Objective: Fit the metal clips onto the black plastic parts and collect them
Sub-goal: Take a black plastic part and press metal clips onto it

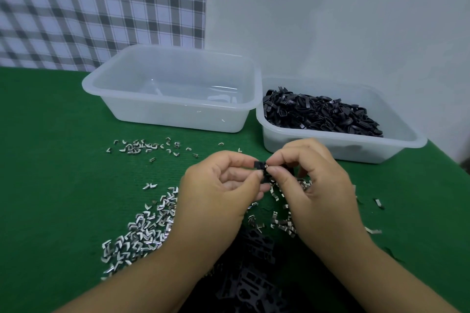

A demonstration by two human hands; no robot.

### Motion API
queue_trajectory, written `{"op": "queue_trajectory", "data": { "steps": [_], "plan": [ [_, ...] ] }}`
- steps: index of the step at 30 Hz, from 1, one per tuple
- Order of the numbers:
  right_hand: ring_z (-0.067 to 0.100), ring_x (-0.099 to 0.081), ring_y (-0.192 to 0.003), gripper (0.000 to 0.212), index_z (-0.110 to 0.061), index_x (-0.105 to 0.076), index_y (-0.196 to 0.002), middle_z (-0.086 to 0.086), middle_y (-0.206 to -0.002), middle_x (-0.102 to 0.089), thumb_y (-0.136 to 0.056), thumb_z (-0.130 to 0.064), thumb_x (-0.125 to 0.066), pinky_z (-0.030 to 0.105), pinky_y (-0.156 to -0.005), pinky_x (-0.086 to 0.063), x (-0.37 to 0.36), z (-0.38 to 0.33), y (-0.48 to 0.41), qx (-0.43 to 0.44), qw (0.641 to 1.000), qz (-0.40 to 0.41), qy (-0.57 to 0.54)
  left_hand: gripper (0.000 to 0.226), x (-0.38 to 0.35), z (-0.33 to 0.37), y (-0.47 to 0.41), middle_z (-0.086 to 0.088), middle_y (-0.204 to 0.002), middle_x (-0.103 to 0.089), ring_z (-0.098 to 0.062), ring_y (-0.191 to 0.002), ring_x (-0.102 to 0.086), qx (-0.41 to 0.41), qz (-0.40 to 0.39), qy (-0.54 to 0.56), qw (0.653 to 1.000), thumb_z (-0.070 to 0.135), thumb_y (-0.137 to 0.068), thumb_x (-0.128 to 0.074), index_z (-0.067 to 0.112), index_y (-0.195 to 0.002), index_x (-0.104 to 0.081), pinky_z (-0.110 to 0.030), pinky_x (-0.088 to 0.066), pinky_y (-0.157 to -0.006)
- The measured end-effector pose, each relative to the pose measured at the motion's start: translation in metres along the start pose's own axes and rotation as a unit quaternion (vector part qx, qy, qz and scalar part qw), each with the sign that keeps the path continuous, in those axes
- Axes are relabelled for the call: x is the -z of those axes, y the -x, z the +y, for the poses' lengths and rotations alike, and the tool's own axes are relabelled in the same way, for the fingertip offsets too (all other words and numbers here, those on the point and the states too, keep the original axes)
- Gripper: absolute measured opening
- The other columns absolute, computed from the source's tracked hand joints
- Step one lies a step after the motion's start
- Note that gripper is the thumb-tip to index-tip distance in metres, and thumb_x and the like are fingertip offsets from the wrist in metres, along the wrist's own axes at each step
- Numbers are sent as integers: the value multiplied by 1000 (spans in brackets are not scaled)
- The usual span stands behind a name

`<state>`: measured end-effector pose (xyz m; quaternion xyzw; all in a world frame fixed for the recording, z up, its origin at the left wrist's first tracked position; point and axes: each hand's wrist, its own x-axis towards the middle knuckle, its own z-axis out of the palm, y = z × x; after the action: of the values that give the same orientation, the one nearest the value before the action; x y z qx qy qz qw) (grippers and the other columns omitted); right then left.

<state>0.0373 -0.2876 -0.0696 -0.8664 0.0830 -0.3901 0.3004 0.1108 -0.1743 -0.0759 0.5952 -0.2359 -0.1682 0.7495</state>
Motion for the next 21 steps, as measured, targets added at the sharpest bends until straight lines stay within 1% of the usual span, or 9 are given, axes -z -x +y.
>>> {"op": "queue_trajectory", "data": {
  "steps": [5, 11, 17, 21],
  "plan": [
    [10, -52, -84, 7, -17, -64, -83, -15, -86, -54, -80, -11, -62, 13, -74, -38, -1, 1, 0, 11, 1000, 9, 15, 17, 1, 0, 1, -10, -66, -73, -19, -64, -73, 1, -5, 8, 1000, -7, -79, -67, 10, -79, -68, -18, -55, -56],
    [12, -55, -83, 5, -15, -67, -80, -9, -83, -58, -77, -12, -66, 9, -74, -36, 2, 2, -1, 13, 1000, 2, 19, 21, 1, 0, 1, -10, -67, -73, -18, -64, -73, -21, -7, -20, 1000, -8, -79, -67, 12, -78, -69, -20, -56, -57],
    [15, -56, -82, 4, -13, -67, -79, -6, -82, -58, -76, -12, -67, 16, -74, -41, 2, 3, -1, 38, 998, 13, 47, 20, 0, 0, 1, -10, -64, -72, -19, -62, -73, -9, 0, -2, 1000, -8, -78, -68, 12, -77, -69, -19, -55, -55],
    [17, -55, -83, 3, -13, -66, -79, -5, -82, -57, -77, -11, -66, 16, -75, -40, 5, 4, -1, 62, 995, 6, 79, 23, 0, -1, 1, -8, -65, -73, -19, -63, -73, -20, -6, -18, 1000, -7, -77, -69, 16, -73, -71, -19, -55, -55]
  ]
}}
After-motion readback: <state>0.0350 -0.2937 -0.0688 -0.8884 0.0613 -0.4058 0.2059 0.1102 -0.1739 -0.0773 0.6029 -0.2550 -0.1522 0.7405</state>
